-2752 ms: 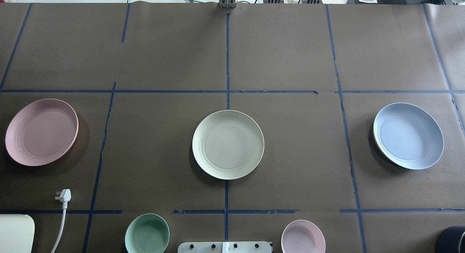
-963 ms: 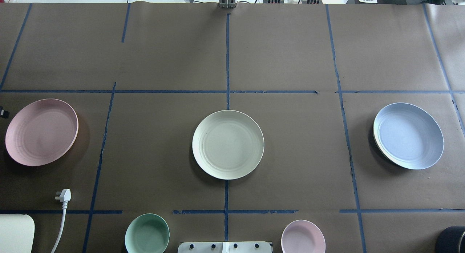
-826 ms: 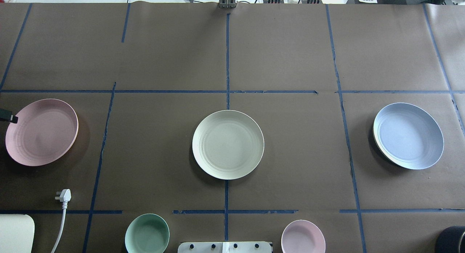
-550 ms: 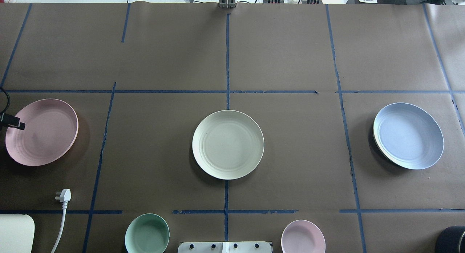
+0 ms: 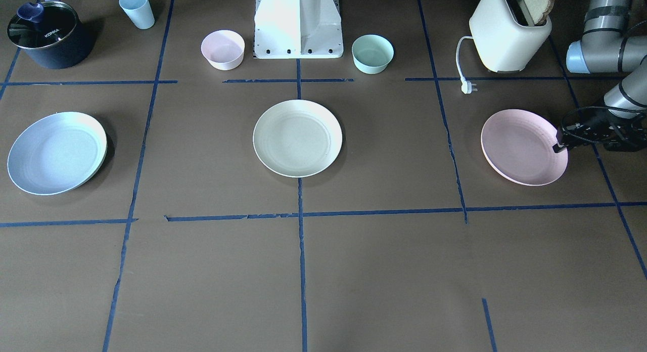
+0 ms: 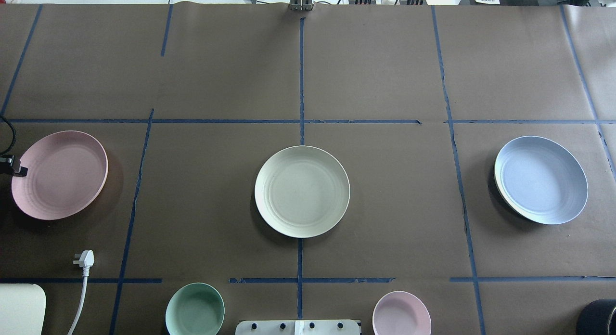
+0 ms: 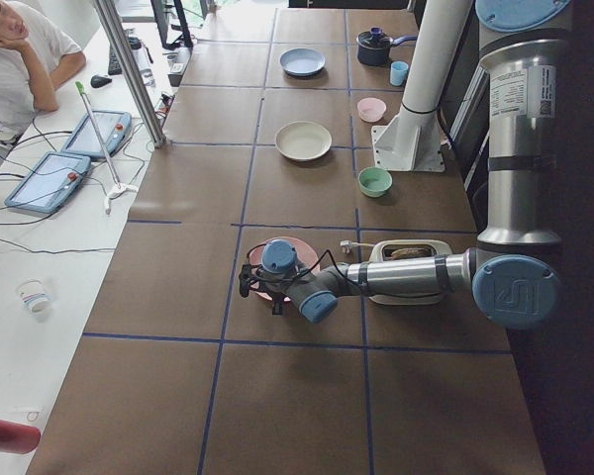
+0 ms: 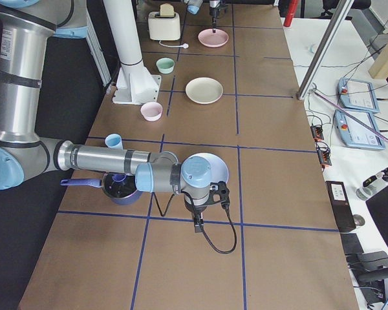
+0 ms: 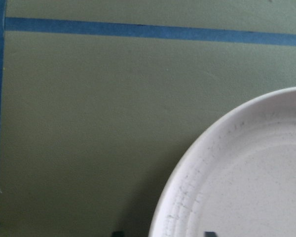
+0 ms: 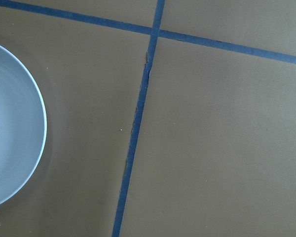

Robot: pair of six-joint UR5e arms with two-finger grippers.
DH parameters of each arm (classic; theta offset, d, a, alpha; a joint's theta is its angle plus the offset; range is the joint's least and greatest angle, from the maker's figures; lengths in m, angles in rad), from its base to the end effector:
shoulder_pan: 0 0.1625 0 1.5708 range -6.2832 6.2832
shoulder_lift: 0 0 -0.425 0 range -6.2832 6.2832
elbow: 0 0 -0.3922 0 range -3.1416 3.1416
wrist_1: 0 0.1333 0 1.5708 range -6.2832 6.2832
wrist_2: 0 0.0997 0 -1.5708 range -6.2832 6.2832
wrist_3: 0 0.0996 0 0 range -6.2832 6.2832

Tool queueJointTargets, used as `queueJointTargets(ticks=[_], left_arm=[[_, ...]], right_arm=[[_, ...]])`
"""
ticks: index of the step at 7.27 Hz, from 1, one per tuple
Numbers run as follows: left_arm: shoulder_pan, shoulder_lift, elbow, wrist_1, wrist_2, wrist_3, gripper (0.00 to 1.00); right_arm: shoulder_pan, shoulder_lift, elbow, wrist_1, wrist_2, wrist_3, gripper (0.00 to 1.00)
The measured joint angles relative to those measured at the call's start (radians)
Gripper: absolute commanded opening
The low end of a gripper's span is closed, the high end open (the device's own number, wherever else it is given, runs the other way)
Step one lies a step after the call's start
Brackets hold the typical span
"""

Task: Stack three plates with pink and blue
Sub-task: 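Grasp the pink plate rim with the left gripper and lift it, then carry the pink plate over the cream plate and lower it on top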

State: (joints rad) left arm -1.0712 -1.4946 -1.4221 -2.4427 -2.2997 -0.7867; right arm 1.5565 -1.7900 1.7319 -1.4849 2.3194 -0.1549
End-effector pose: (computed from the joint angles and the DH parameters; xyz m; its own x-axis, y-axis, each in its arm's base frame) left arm 0.1684 -0.4484 0.6729 0.5972 0.0054 -0.8021 0.0574 0.9971 0.0494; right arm 0.0598 -0.4017 0.6703 0.7213 -0.1832 0.6679 0.1271 0.9830 0.1324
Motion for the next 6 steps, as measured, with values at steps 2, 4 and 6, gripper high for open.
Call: queueJointTargets(ticks=[2,4,6], left_arm=[[-0.006,-0.006,-0.061,0.006,-0.113,-0.030,0.00],[-0.003,-0.078,-0.159,0.015,-0.150,-0.230,0.00],[0.077,-0.203,-0.220,0.019,-0.129,-0.438,0.00]], right_arm=[[0.000,0.000,0.000,0.001,0.000,0.000,1.00],[-0.001,0.000,0.000,0.000,0.001,0.002,1.00],[0.000,0.000,0.001,0.000,0.004,0.003,1.00]])
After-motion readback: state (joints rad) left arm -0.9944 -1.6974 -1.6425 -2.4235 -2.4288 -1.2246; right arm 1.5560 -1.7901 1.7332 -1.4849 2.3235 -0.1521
